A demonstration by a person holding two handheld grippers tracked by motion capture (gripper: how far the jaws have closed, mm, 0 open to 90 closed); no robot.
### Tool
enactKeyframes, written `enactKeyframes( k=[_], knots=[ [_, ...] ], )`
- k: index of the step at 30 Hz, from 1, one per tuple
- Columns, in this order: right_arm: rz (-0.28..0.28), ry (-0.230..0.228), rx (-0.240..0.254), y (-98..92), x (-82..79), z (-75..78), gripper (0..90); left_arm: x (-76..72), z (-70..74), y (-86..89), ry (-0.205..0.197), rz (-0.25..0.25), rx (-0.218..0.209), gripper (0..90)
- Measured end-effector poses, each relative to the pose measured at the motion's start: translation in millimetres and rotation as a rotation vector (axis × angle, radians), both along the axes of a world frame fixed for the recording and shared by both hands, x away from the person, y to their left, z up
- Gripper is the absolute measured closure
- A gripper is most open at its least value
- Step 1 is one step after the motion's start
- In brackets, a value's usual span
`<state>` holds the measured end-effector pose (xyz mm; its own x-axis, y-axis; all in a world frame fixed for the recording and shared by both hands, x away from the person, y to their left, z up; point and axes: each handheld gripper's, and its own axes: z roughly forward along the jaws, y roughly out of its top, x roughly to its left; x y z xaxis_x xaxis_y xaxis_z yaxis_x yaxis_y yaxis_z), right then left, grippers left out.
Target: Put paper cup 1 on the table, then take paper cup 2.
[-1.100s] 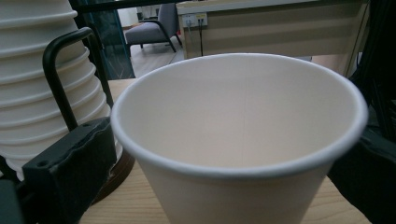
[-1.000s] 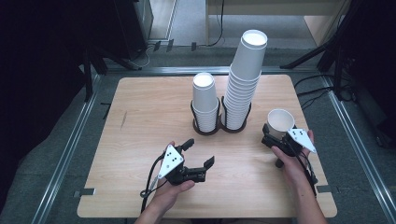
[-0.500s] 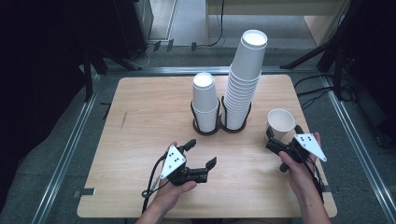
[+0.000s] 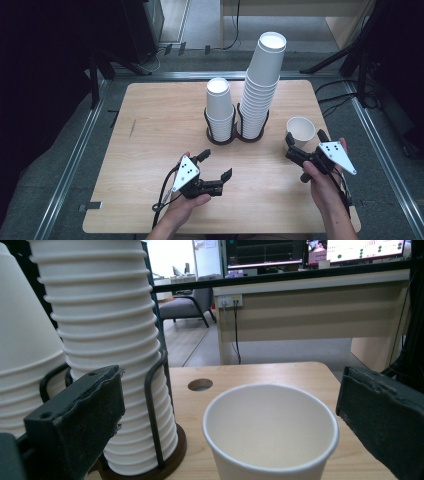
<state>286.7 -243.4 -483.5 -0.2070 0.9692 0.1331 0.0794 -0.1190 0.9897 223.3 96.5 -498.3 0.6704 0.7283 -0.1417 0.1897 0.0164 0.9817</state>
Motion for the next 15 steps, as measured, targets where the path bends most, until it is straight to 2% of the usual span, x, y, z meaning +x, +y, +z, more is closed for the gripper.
enactKeyframes(
  k=[15],
  knots=[
    [0.052,-0.057,0.01,14.0,-1.6,41.0,0.0,-1.2,1.4,0.1,-0.004,0.0,-0.002,9.0]
  ],
)
